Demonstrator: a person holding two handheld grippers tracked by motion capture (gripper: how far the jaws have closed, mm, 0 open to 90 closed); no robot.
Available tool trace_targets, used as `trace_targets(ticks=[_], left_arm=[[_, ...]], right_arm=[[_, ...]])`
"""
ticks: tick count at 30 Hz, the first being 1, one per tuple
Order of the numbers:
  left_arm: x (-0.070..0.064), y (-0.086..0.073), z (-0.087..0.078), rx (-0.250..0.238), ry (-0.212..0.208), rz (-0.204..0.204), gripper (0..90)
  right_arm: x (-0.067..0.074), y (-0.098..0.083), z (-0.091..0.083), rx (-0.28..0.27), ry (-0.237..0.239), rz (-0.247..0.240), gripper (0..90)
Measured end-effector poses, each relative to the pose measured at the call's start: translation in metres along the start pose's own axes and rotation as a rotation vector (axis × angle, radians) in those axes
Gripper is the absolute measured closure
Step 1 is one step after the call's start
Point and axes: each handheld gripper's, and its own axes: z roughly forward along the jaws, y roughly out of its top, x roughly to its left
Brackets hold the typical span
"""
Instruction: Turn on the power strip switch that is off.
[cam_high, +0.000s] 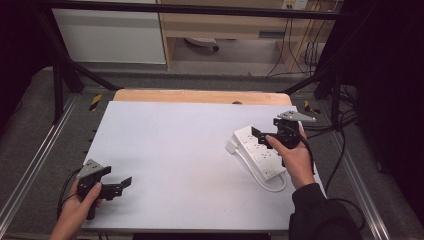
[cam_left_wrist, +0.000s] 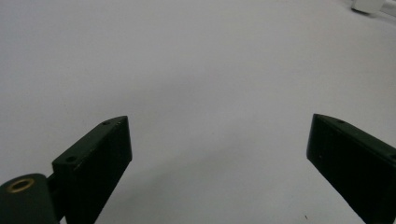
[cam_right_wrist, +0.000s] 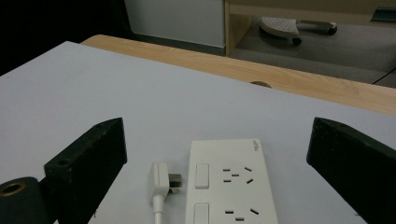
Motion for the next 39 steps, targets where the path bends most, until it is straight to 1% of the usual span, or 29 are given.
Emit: trace_targets(ticks=[6, 15, 19, 21, 22, 23, 25, 26, 27, 29, 31, 34, 36, 38, 39], left_arm=[[0.0, 0.0, 0.0, 0.0, -0.002, 0.002, 6.8], [0.0, 0.0, 0.0, 0.003, -0.003, 0.005, 6.7], [0.0, 0.0, 0.0, 0.002, -0.003, 0.002, 6.7], [0.001, 0.0, 0.0, 0.004, -0.003, 0.004, 6.7], [0.001, 0.0, 0.0, 0.004, -0.003, 0.005, 6.7], [0.001, 0.0, 0.0, 0.002, -0.004, 0.003, 6.7], [0.001, 0.0, 0.001, 0.002, -0.004, 0.003, 6.7], [0.001, 0.0, 0.0, 0.007, -0.004, 0.006, 6.7], [0.001, 0.0, 0.0, 0.007, -0.004, 0.006, 6.7], [0.001, 0.0, 0.0, 0.006, -0.005, 0.006, 6.7], [0.001, 0.0, 0.0, 0.004, -0.004, 0.003, 6.8], [0.001, 0.0, 0.0, 0.004, -0.003, 0.003, 6.7], [0.001, 0.0, 0.0, 0.004, -0.004, 0.004, 6.7], [0.001, 0.0, 0.0, 0.002, -0.005, 0.003, 6.7], [0.001, 0.0, 0.001, 0.002, -0.003, 0.003, 6.7]], right_arm=[[-0.001, 0.0, 0.008, 0.018, 0.004, 0.007, 8.1], [0.003, -0.001, 0.02, 0.05, 0.007, 0.0, 8.1], [0.005, 0.0, 0.025, 0.059, 0.006, -0.008, 11.4], [0.005, 0.0, 0.027, 0.06, 0.007, -0.011, 15.4], [0.006, 0.0, 0.028, 0.062, 0.007, -0.012, 19.8], [0.006, 0.0, 0.028, 0.062, 0.007, -0.012, 19.8], [0.007, 0.0, 0.03, 0.059, 0.011, -0.012, 25.1], [0.008, -0.001, 0.033, 0.059, 0.013, -0.013, 30.1], [0.008, -0.001, 0.033, 0.059, 0.013, -0.013, 30.1], [0.009, -0.002, 0.036, 0.065, 0.01, -0.016, 35.2], [0.01, -0.003, 0.039, 0.072, 0.009, -0.022, 38.3], [0.013, -0.005, 0.043, 0.071, 0.017, -0.02, 45.3], [0.014, -0.005, 0.045, 0.069, 0.015, -0.027, 49.5], [0.014, -0.007, 0.048, 0.076, 0.012, -0.027, 53.8], [0.015, -0.009, 0.05, 0.085, 0.006, -0.039, 57.3]])
